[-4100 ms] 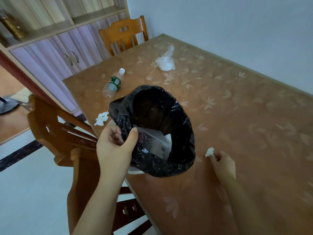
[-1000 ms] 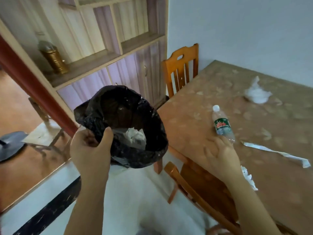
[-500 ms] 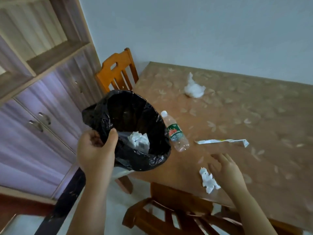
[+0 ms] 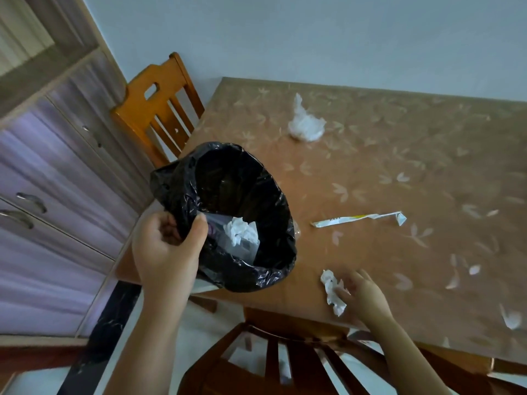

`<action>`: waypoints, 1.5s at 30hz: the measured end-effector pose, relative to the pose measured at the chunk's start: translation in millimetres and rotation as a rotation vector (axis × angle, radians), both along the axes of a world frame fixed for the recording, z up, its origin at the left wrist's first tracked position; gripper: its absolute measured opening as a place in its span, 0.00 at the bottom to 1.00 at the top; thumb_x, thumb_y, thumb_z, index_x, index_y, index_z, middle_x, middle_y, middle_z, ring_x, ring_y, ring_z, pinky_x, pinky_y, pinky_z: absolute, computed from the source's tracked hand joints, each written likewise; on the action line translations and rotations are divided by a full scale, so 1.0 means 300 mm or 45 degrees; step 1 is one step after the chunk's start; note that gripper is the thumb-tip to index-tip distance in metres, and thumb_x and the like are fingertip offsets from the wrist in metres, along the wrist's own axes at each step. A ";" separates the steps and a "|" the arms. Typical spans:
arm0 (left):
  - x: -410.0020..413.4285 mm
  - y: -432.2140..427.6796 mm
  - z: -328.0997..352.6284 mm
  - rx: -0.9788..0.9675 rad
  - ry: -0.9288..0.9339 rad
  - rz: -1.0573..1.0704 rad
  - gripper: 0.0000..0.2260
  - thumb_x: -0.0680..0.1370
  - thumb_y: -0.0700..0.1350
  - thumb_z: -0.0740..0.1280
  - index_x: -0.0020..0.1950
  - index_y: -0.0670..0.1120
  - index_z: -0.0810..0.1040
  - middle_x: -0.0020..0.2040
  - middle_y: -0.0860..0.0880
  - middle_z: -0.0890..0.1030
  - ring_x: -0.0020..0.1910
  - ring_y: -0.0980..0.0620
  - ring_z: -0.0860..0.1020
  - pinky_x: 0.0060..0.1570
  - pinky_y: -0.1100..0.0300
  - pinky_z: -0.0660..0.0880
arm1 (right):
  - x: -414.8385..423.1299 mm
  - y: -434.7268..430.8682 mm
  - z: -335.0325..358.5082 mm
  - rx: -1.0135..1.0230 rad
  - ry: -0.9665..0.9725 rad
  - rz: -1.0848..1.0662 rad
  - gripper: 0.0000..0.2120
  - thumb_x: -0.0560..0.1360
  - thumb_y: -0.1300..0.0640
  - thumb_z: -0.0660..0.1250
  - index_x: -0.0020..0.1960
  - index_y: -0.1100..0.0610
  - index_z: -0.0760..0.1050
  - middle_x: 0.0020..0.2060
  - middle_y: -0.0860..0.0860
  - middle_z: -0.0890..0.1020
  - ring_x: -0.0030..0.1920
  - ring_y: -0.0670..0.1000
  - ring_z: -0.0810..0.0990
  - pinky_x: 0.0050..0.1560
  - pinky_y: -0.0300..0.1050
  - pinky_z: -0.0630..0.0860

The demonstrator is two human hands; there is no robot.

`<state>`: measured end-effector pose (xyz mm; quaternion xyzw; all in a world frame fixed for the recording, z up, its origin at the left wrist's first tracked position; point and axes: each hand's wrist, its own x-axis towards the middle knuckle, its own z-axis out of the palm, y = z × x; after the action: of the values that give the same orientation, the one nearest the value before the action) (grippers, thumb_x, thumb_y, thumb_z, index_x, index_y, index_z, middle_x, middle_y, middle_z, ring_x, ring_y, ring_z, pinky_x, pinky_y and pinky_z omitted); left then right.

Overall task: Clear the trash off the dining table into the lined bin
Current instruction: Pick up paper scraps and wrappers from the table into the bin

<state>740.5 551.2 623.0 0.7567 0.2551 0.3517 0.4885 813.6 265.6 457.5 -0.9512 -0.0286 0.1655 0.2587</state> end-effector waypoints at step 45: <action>-0.001 -0.097 0.095 0.099 -0.013 -0.045 0.09 0.65 0.57 0.68 0.36 0.53 0.73 0.29 0.47 0.77 0.29 0.52 0.75 0.31 0.46 0.74 | 0.139 0.246 0.507 1.184 -0.285 0.087 0.12 0.71 0.62 0.68 0.43 0.44 0.78 0.41 0.48 0.84 0.43 0.52 0.82 0.45 0.40 0.78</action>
<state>740.1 522.1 651.5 0.7776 0.2255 0.3565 0.4662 855.2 339.3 609.7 -0.7451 -0.1584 0.0400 0.6466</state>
